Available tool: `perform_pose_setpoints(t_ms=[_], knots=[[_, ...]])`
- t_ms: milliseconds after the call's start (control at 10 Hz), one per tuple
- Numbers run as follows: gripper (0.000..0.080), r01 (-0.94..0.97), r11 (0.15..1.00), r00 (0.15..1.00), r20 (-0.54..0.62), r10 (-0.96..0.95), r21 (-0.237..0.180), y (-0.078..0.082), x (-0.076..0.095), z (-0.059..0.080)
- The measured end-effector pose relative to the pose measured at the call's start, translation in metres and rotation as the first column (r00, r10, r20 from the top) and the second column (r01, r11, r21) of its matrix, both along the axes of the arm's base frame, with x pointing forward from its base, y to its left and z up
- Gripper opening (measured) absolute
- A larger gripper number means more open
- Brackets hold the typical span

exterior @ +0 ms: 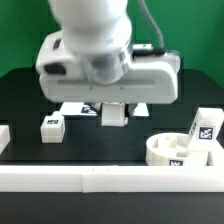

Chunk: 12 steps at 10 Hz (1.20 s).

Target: Assemble stool

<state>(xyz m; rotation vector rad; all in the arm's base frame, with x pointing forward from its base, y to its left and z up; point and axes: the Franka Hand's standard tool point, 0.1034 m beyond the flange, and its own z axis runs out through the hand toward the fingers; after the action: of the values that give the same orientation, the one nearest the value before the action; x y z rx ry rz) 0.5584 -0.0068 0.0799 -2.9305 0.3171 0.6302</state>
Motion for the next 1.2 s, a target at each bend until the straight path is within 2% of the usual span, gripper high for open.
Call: perform_pose_setpoints(t_ms=[200, 300, 400, 500, 600, 700, 800, 900, 1200], knots=[[0.0324, 0.035, 0.999, 0.988, 0.153, -0.029, -0.033, 0.006, 0.01, 0.014], [0.0324, 0.045, 0.997, 0.955, 0.295, -0.024, -0.066, 0.004, 0.015, 0.012], [0.0324, 0.053, 0.995, 0.937, 0.35, -0.021, -0.082, 0.004, 0.008, 0.009], [0.0324, 0.068, 0.991, 0.885, 0.466, -0.008, -0.112, 0.002, 0.016, 0.01], [0.0324, 0.078, 0.988, 0.834, 0.551, 0.009, -0.134, 0.004, 0.017, 0.01], [0.0324, 0.086, 0.987, 0.802, 0.597, 0.014, -0.139, 0.014, 0.02, 0.014], [0.0324, 0.095, 0.984, 0.727, 0.685, 0.036, -0.153, 0.022, 0.029, 0.023], [0.0324, 0.094, 0.982, 0.698, 0.714, 0.051, -0.163, 0.028, 0.026, 0.023], [0.0324, 0.081, 0.983, 0.712, 0.7, 0.057, -0.162, 0.03, 0.025, 0.021]])
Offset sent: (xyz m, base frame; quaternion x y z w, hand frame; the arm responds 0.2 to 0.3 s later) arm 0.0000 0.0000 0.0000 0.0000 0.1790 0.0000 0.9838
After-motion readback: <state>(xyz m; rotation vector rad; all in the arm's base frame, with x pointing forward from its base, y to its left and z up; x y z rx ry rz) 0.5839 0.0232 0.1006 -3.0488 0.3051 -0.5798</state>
